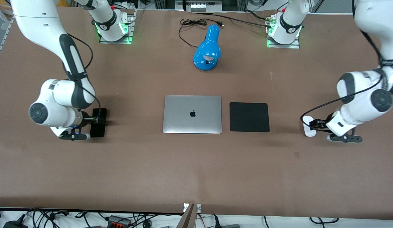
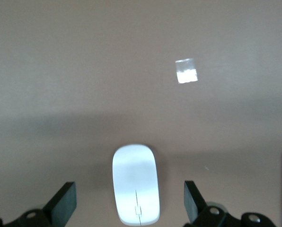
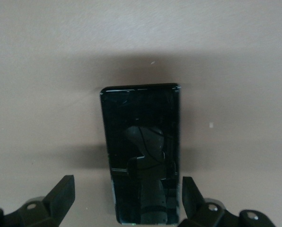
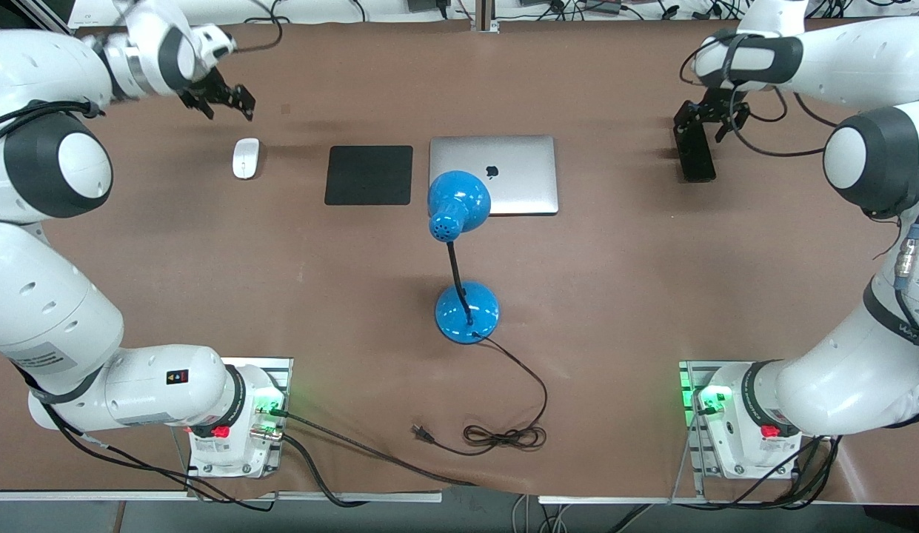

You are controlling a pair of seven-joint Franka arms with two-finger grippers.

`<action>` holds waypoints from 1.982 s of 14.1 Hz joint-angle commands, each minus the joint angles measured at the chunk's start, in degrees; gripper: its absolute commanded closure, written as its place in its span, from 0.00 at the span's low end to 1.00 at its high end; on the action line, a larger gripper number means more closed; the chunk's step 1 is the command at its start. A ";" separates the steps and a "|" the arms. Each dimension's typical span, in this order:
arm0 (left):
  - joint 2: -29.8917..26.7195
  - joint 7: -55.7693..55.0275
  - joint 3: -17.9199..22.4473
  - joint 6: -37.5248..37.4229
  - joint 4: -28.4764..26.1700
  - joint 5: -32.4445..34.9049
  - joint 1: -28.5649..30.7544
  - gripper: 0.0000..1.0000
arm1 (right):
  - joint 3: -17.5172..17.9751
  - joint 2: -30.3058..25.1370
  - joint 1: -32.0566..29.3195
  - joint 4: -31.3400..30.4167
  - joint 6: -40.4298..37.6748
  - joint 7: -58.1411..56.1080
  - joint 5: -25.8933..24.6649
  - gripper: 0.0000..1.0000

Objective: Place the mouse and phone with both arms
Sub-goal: 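Close the right gripper on the phone while the left gripper grasps the mouse, then place the phone by the laptop while the left gripper places the mouse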

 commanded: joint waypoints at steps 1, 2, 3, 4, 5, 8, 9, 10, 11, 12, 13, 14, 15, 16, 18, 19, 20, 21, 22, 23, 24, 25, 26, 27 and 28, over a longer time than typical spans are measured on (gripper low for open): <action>0.50 0.98 -0.35 11.95 -6.82 0.82 0.40 0.00 | -0.23 -1.75 0.95 -2.65 1.97 -0.44 0.67 0.00; 1.11 0.98 -0.35 14.60 -7.97 0.82 0.48 0.00 | -0.23 -1.75 0.95 -3.17 2.14 -0.44 0.76 0.00; 1.38 0.98 -0.35 15.07 -8.24 0.82 0.74 0.00 | -0.23 -1.66 0.95 -4.04 3.36 -0.53 0.67 0.00; 1.38 0.98 -0.44 15.07 -9.11 0.82 0.92 0.00 | -0.23 -1.66 0.86 -5.10 5.03 -0.62 0.67 0.00; 1.47 1.07 -0.61 15.07 -9.73 0.82 0.92 0.00 | -0.32 -1.57 0.69 -5.72 6.26 -1.05 0.67 0.00; 2.44 1.50 -0.79 15.07 -10.35 0.82 1.01 0.07 | -0.32 -1.05 0.25 -5.90 6.54 -1.76 0.67 0.00; 2.70 1.51 -0.79 15.07 -10.35 0.82 1.27 0.16 | -0.32 -0.87 0.25 -5.90 6.89 -1.76 0.67 0.00; 2.70 1.51 -0.79 14.98 -10.35 0.82 1.27 0.35 | -0.41 -0.70 0.25 -6.16 7.41 -1.85 0.67 0.00; 2.79 1.51 -0.79 14.98 -10.35 0.82 1.27 0.43 | -0.32 -0.69 0.25 -6.60 8.29 -2.20 0.67 0.00; 2.96 1.51 -0.87 14.98 -10.35 0.82 1.27 0.51 | -0.41 -0.69 0.25 -7.04 8.99 -2.20 0.67 0.00; 2.88 1.42 -0.88 14.90 -10.18 0.82 1.27 0.57 | -0.32 -0.61 0.25 -7.39 9.61 -2.29 0.67 0.00; 2.62 1.33 -0.88 14.72 -9.91 0.82 1.27 0.61 | -0.32 -0.43 0.25 -7.57 9.96 -2.29 0.67 0.00; 2.18 1.24 -0.88 14.46 -9.65 0.82 1.27 0.62 | -0.41 -0.26 0.33 -7.57 10.23 -2.29 0.67 0.00; 1.13 1.07 -0.96 14.37 -9.65 0.82 1.19 0.62 | -0.41 -0.17 0.33 -7.57 10.23 -2.29 0.67 0.00; -1.42 0.89 -1.14 9.57 -7.99 0.82 0.66 0.62 | -0.41 -0.17 0.25 -7.83 10.41 -2.29 0.67 0.00; -2.65 0.89 -1.23 4.23 -5.80 0.82 0.57 0.62 | -0.41 -0.17 0.25 -7.92 10.84 -2.29 0.67 0.00; -3.62 0.89 -1.84 -3.05 -2.21 0.82 0.57 0.62 | -0.41 -0.08 0.25 -8.53 11.63 -2.72 0.76 0.00; -4.32 0.54 -2.36 -10.26 1.39 0.82 0.57 0.62 | -0.41 0.09 0.25 -8.80 12.42 -2.99 0.67 0.00; -4.59 0.02 -3.59 -18.25 6.12 0.74 0.48 0.62 | -0.32 0.18 0.25 -9.06 12.86 -3.08 0.67 0.00; -4.59 -0.95 -4.91 -24.94 10.87 0.73 0.48 0.62 | -0.41 0.18 0.25 -9.15 13.04 -3.08 0.67 0.00; -4.42 -2.78 -5.79 -31.88 15.96 0.73 0.31 0.62 | -0.41 0.18 0.25 -9.15 13.13 -3.16 0.67 0.00; -4.16 -4.45 -6.84 -36.82 19.84 0.73 -0.13 0.62 | -0.41 0.10 0.25 -9.15 13.13 -4.21 0.67 0.15; -4.07 -6.65 -7.46 -40.61 22.58 0.73 -0.92 0.62 | -0.41 -0.08 0.25 -9.06 12.96 -5.18 0.76 0.50; -4.15 -9.28 -7.99 -42.57 24.09 0.39 -2.14 0.62 | -0.41 -0.17 0.25 -8.80 12.87 -5.10 0.76 0.70; -4.33 -11.65 -8.60 -43.63 24.62 0.30 -3.55 0.62 | -0.41 -0.25 0.33 -8.45 12.87 -5.01 0.76 0.78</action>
